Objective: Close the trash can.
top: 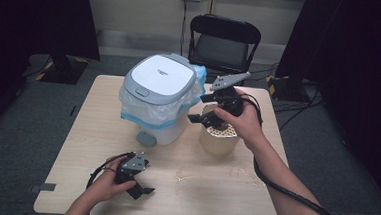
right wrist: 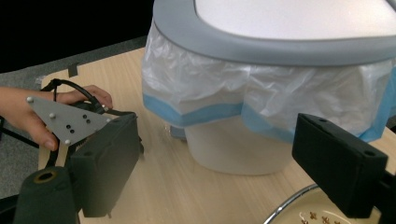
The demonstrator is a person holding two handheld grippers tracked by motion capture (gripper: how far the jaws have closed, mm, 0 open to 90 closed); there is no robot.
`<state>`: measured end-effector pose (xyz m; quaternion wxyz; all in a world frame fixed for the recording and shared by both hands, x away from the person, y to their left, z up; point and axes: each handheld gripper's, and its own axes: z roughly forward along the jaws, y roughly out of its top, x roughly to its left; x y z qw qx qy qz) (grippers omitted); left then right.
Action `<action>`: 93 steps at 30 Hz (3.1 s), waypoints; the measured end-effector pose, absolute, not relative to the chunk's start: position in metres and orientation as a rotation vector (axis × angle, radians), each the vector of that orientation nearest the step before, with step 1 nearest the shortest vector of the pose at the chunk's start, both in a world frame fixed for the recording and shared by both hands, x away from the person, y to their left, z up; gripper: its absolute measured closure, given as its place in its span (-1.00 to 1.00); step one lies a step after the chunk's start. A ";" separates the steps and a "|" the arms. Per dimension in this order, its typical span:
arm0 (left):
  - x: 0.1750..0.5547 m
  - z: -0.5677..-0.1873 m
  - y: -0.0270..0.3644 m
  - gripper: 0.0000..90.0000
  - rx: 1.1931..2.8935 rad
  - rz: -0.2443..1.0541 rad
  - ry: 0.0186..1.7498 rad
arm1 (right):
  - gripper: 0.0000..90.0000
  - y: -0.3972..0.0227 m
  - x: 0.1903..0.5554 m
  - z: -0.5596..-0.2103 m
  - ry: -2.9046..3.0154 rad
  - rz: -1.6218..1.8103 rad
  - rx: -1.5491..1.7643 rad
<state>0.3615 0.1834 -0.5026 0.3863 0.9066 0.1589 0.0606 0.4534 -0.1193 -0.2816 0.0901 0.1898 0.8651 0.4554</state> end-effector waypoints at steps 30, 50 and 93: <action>0.362 -0.503 0.183 -1.00 2.306 0.157 0.405 | -0.68 -0.142 0.428 -0.323 2.609 1.380 0.549; 0.362 -0.503 0.183 -1.00 2.305 0.157 0.405 | -0.68 -0.161 0.413 -0.342 2.620 1.376 0.559; 0.361 -0.503 0.183 -1.00 2.305 0.154 0.408 | -0.68 -0.208 0.382 -0.404 2.625 1.410 0.626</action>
